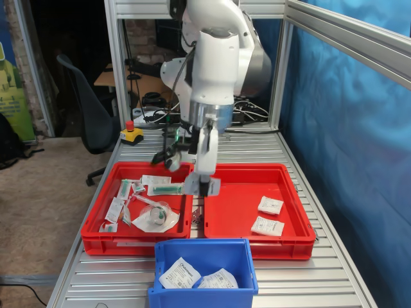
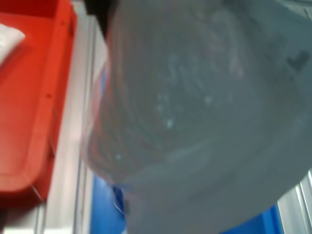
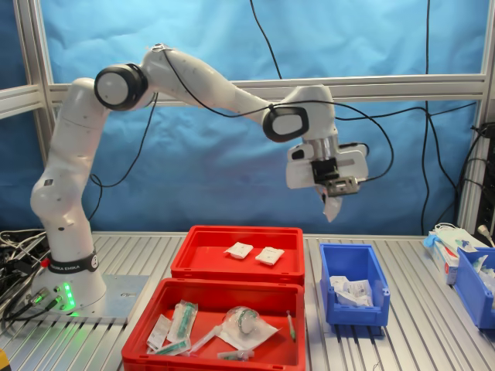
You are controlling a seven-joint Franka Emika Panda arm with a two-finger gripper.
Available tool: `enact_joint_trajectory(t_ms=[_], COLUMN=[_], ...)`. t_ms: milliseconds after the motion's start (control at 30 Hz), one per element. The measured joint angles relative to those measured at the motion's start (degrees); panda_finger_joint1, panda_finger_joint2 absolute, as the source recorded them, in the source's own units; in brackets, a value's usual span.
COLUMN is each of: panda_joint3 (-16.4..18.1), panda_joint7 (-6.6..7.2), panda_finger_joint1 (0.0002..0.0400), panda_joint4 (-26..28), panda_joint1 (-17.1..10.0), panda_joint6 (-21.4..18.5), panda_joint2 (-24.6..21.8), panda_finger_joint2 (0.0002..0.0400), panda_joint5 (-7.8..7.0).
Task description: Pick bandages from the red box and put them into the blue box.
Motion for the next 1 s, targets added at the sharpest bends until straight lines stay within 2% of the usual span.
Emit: enact_joint_trajectory(t_ms=[67,433,633,1000], panda_joint3=[1.1,4.2,5.4,6.7], panda_joint7=[0.0,0.0,0.0,0.0], panda_finger_joint1=[0.0067,0.0067,0.0067,0.0067], panda_joint4=[3.0,11.5,15.0,17.4], panda_joint1=[-2.1,-7.3,-8.4,-8.1], panda_joint6=[-0.1,-0.3,-0.3,-0.4], panda_joint2=[2.8,10.5,13.6,15.7], panda_finger_joint2=[0.0067,0.0067,0.0067,0.0067], panda_joint5=[0.0,0.0,0.0,0.0])
